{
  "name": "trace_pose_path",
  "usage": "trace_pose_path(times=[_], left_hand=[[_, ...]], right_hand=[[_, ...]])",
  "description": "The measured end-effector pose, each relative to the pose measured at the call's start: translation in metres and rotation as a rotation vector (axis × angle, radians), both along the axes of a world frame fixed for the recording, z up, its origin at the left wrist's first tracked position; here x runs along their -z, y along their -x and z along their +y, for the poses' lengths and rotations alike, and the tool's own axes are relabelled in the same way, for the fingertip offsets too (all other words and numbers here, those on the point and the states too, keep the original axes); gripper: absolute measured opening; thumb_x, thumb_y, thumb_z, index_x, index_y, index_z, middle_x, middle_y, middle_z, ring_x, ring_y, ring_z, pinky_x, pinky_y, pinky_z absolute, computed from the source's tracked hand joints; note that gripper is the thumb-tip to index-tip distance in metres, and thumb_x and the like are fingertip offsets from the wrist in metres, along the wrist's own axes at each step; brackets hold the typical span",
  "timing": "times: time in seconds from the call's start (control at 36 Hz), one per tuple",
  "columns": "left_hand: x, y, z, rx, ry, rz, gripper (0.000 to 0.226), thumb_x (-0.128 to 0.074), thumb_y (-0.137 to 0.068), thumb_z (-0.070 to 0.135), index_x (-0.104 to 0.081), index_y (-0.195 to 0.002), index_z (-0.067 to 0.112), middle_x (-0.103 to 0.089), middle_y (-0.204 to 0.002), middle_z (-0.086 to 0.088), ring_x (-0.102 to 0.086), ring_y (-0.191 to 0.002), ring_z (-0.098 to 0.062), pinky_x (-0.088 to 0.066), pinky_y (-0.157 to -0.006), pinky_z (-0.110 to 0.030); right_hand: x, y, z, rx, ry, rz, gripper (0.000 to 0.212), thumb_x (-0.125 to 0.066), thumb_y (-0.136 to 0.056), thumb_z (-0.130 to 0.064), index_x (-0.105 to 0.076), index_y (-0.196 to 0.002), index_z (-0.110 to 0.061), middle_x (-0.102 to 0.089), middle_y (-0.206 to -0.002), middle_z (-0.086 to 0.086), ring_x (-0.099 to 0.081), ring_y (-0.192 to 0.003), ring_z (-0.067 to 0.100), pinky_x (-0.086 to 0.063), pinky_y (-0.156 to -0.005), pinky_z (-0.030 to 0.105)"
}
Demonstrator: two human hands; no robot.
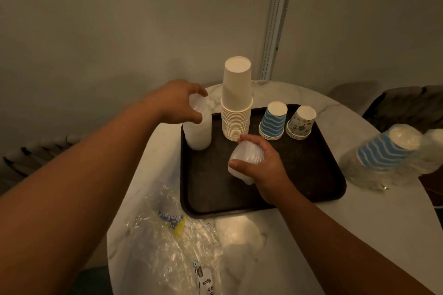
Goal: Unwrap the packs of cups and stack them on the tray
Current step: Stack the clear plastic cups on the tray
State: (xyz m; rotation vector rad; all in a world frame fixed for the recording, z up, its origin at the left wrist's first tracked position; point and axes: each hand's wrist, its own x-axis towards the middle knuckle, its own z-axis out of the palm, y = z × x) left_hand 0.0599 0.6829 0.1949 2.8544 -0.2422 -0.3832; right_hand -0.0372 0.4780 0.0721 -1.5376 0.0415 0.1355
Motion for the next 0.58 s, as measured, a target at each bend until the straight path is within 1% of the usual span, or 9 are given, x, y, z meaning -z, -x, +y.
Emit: trace_pose_path(times=[0.06,0.14,0.22,0.33,0.39,0.58], left_hand=[[0.005,-0.01,-0.006,0.07,-0.095,0.018,0.068,-0.075,-0.081,0.033,-0.043,-0.142,0.035,-0.045,-0.138,-0.005,-0.046,-0.122,-0.028,-0.042,-0.092,-0.035],[0.016,-0.022,-0.011,0.132,-0.199,0.041,0.069,-0.075,-0.082,0.034,-0.042,-0.143,0.035,-0.043,-0.14,-0.006,-0.046,-0.123,-0.028,-0.045,-0.094,-0.036],[0.024,-0.03,-0.01,0.152,-0.254,0.054,0.07,-0.075,-0.082,0.035,-0.041,-0.144,0.035,-0.043,-0.141,-0.006,-0.047,-0.123,-0.028,-0.048,-0.095,-0.037],[0.033,-0.034,-0.009,0.157,-0.286,0.08,0.071,-0.074,-0.083,0.035,-0.04,-0.145,0.034,-0.043,-0.141,-0.006,-0.048,-0.123,-0.028,-0.048,-0.093,-0.035],[0.036,-0.035,-0.009,0.159,-0.288,0.097,0.072,-0.074,-0.083,0.036,-0.039,-0.145,0.034,-0.043,-0.142,-0.006,-0.048,-0.124,-0.028,-0.047,-0.094,-0.035],[0.04,-0.038,-0.008,0.145,-0.294,0.112,0.077,-0.074,-0.081,0.046,-0.036,-0.147,0.034,-0.04,-0.147,-0.006,-0.044,-0.13,-0.03,-0.044,-0.099,-0.037]], right_hand=[[0.001,-0.002,-0.002,-0.003,0.005,0.014,0.055,-0.085,-0.067,-0.011,-0.059,-0.11,-0.035,-0.057,-0.115,-0.012,-0.054,-0.106,0.011,-0.053,-0.076,0.023],[0.004,-0.005,-0.005,0.004,0.012,0.031,0.055,-0.085,-0.067,-0.011,-0.059,-0.109,-0.035,-0.055,-0.115,-0.015,-0.053,-0.107,0.01,-0.053,-0.083,0.03],[0.007,-0.007,-0.008,0.007,0.039,0.034,0.057,-0.086,-0.066,-0.014,-0.059,-0.11,-0.037,-0.056,-0.117,-0.014,-0.052,-0.109,0.011,-0.053,-0.09,0.038],[0.009,-0.009,-0.013,0.006,0.05,0.054,0.058,-0.086,-0.066,-0.015,-0.059,-0.114,-0.034,-0.055,-0.118,-0.013,-0.052,-0.11,0.013,-0.053,-0.093,0.046],[0.009,-0.009,-0.014,0.006,0.053,0.052,0.058,-0.086,-0.066,-0.014,-0.059,-0.114,-0.034,-0.056,-0.118,-0.013,-0.052,-0.111,0.013,-0.053,-0.094,0.047],[0.009,-0.009,-0.016,-0.008,0.061,0.055,0.056,-0.085,-0.067,-0.013,-0.058,-0.111,-0.036,-0.055,-0.118,-0.015,-0.051,-0.11,0.011,-0.053,-0.093,0.04]])
